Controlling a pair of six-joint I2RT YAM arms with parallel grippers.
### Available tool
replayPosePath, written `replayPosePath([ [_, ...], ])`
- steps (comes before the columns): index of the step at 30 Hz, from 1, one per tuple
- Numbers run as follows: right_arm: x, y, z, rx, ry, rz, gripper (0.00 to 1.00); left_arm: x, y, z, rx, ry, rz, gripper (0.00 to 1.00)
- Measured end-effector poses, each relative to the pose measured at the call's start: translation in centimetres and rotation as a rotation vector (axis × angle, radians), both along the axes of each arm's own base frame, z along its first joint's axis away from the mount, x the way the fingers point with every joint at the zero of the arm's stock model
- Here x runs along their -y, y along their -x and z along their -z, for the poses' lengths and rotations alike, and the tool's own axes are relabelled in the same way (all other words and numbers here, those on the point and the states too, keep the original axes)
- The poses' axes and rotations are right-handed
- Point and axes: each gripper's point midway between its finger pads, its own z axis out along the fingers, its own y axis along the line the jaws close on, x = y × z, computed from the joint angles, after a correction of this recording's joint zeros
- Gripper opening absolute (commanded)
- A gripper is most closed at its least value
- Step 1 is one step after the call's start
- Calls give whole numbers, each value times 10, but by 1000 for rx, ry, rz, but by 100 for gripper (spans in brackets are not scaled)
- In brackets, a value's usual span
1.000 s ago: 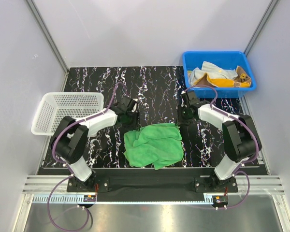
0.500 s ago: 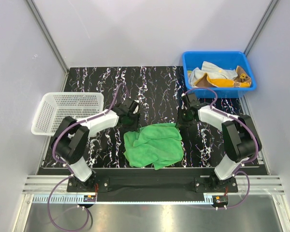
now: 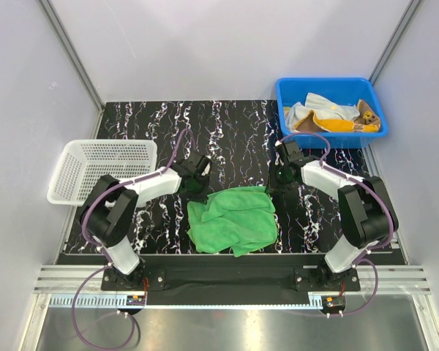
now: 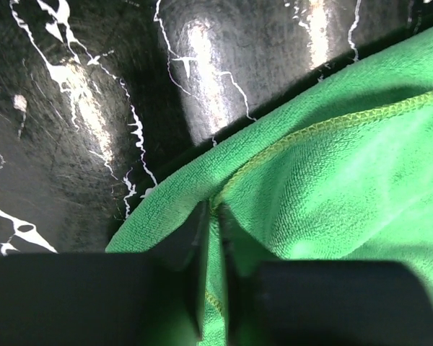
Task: Fold and stack the towels
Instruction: Flatten out the crumpled towel
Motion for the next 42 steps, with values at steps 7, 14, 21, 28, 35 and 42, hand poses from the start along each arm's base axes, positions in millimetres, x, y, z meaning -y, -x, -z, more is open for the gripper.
replayPosePath([
  [7,-2,1,-1,-2,-15,-2,32,7,-6,-16,-11,8,-1,0],
  [14,-2,0,-13,13,-18,-1,35,-2,-36,-75,117,-14,-84,0],
  [21,-13,-28,-35,84,-47,-5,36,-52,-64,-61,104,-151,-241,0],
  [28,-26,-52,-27,81,-62,-37,39,-73,-89,-37,57,-229,-299,0],
  [35,-41,-74,-8,45,-71,-87,41,-77,-93,-22,24,-254,-295,0],
  [42,-39,-62,15,-40,-65,-67,44,-79,-93,-16,10,-260,-290,0],
])
